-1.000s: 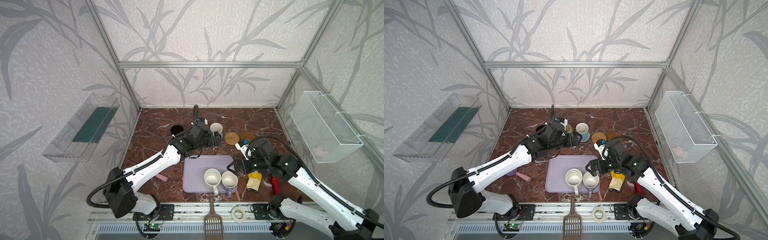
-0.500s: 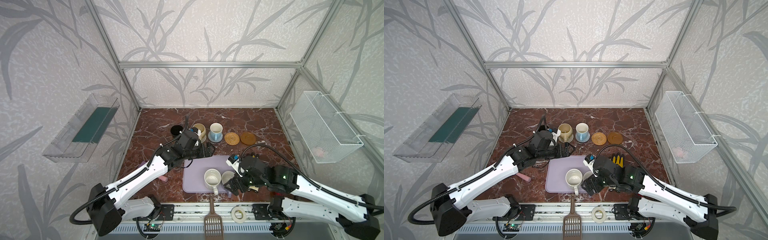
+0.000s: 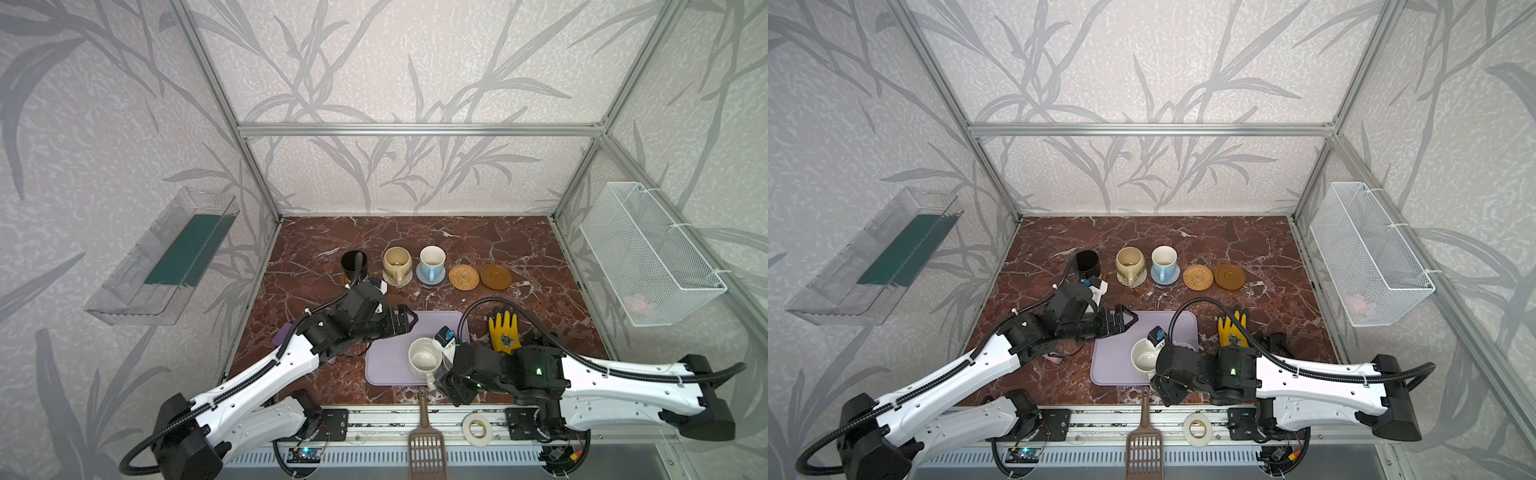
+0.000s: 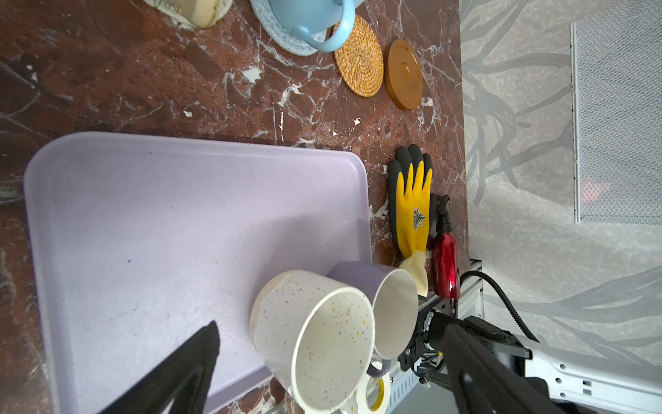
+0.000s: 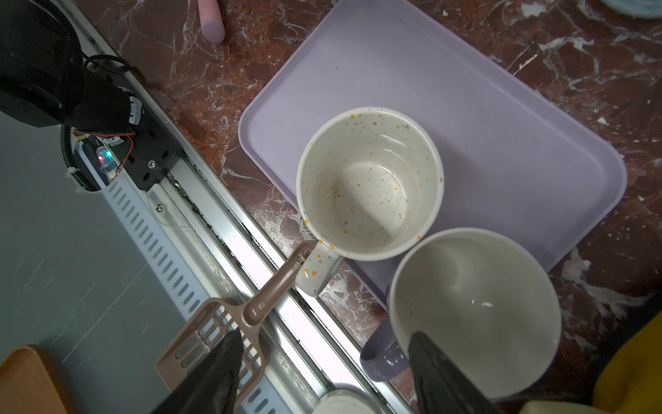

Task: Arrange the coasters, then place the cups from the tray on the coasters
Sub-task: 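Lower the right gripper into the speckled white mug and grip its rim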

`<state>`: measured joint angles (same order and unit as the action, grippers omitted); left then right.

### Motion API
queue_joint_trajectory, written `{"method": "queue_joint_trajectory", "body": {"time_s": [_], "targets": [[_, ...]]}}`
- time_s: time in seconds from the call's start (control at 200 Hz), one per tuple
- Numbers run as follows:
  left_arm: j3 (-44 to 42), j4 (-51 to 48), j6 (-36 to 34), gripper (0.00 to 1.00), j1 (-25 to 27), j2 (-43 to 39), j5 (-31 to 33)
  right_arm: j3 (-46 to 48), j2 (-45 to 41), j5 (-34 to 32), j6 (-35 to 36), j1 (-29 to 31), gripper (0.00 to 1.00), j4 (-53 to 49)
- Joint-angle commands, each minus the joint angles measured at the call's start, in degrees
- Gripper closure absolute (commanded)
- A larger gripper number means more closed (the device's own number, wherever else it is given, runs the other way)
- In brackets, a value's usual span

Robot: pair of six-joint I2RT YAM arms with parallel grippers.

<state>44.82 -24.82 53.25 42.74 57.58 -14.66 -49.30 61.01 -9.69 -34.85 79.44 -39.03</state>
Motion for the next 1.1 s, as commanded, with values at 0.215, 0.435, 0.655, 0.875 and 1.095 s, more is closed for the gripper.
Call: {"method": "queue_joint_trajectory", "body": {"time_s": [0.215, 0.435, 0.655, 0.875, 1.095], "targets": [[-4.9, -1.2, 3.3, 0.01, -0.2, -4.4, 0.9, 0.7, 5.0, -3.9, -5.4, 3.0, 0.34, 5.5], [-5.4, -1.4, 2.9, 0.01, -0.3, -4.6, 1.2, 1.3, 8.7, -4.3, -8.6, 3.7, 0.43, 6.7], [-5.5, -1.7, 2.9, 0.01, -0.3, -4.3, 1.1, 0.7, 10.7, -5.4, -9.6, 4.2, 0.51, 5.9], [-5.4, -3.6, 2.9, 0.01, -0.3, -5.5, 2.1, 2.1, 11.9, -6.7, -10.5, 4.2, 0.57, 8.2], [-6.6, -3.5, 4.0, 0.01, -0.3, -7.0, 3.4, 0.9, 14.6, -9.0, -12.1, 4.1, 0.61, 8.1]]}}
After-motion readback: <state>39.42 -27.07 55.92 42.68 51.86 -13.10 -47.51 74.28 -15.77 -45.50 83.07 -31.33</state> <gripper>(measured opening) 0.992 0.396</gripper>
